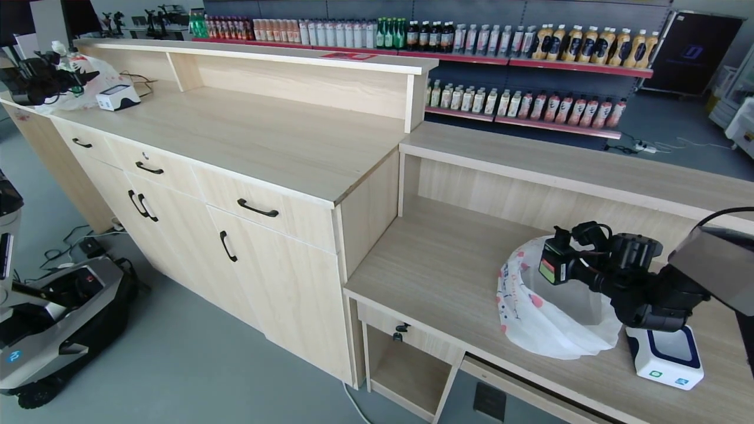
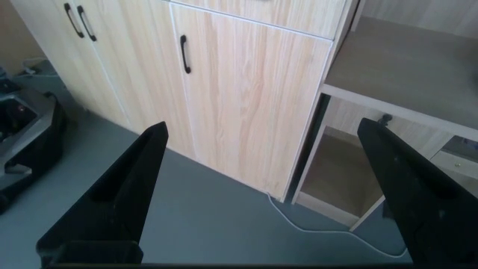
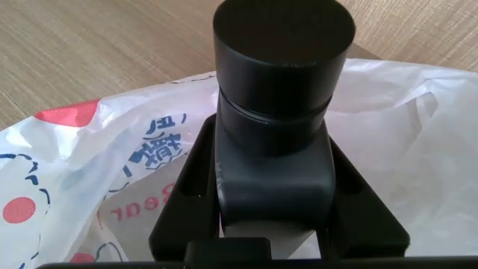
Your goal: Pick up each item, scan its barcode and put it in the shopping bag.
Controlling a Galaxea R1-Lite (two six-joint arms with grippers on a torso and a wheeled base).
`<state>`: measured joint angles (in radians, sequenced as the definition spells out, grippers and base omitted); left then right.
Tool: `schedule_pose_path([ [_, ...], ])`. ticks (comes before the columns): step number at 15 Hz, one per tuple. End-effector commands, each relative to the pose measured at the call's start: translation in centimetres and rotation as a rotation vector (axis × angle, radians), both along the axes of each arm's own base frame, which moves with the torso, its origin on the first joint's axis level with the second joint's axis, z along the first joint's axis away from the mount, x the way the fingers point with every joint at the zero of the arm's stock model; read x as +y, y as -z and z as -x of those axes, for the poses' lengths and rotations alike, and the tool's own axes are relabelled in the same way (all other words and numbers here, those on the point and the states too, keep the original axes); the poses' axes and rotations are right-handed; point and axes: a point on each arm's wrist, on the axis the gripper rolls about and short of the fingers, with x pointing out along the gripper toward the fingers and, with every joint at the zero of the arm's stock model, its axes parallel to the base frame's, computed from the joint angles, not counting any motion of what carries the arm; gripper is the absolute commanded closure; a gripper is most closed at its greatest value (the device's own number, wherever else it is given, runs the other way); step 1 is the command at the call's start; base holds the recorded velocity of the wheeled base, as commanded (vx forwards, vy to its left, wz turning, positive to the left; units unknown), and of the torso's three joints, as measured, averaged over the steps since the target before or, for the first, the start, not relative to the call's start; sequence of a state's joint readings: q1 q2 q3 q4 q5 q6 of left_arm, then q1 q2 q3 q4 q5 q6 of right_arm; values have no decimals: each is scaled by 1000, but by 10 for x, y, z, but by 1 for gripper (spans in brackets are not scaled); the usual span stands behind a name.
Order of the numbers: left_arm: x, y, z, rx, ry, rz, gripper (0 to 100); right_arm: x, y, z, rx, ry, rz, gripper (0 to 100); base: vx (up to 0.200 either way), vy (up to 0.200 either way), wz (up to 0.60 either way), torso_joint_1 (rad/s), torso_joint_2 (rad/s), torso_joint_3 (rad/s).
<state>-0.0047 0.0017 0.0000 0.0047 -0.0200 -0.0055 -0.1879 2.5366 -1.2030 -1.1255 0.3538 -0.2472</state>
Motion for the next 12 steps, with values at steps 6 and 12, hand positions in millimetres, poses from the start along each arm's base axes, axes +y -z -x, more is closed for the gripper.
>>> schedule_pose_path([
  [6,0,0,0,0,0,1,0,10,26,-19,-28,-26,-13,100,0,0,0,0,0,0],
  [12,0,0,0,0,0,1,0,14,39,-22,-57,-34,-15,100,0,0,0,0,0,0],
])
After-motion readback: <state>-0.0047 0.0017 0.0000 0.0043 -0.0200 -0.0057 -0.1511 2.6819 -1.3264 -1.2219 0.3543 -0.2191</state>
